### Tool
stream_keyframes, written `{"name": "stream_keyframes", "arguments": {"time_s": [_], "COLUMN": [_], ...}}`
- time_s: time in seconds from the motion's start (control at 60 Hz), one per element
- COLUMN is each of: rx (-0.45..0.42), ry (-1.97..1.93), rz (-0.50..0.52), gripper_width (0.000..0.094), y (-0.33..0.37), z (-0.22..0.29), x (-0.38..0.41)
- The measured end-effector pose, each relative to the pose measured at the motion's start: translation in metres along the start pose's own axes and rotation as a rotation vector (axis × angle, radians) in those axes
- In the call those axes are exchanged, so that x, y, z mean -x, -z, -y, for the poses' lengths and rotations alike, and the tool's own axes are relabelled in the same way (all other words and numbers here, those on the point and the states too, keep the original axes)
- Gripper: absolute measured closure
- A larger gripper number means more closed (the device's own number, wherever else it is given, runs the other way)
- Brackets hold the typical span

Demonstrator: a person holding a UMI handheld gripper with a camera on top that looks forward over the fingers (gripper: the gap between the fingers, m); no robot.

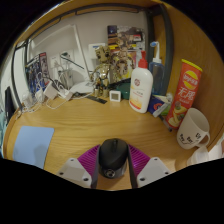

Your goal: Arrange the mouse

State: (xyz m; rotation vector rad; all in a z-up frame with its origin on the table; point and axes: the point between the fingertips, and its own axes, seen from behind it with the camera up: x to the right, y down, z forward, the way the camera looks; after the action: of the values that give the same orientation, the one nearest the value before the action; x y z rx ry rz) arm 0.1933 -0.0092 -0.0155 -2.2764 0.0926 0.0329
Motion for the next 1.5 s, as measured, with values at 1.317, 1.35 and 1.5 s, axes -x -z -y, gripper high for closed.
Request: {"name": "stream_keyframes", "arguments": {"time_s": [1.317, 1.35, 1.5], "rx": [0.035, 0.049, 0.060], "ry": [0.057, 0.057, 0.049], "rz": [0.088, 0.087, 0.085], "gripper_width": [0.0650, 0.0642, 0.0540], "y": [0.025, 0.023, 0.020], "z": [-0.001, -0.009, -0.025], "x": [0.328, 0.329, 0.328]}}
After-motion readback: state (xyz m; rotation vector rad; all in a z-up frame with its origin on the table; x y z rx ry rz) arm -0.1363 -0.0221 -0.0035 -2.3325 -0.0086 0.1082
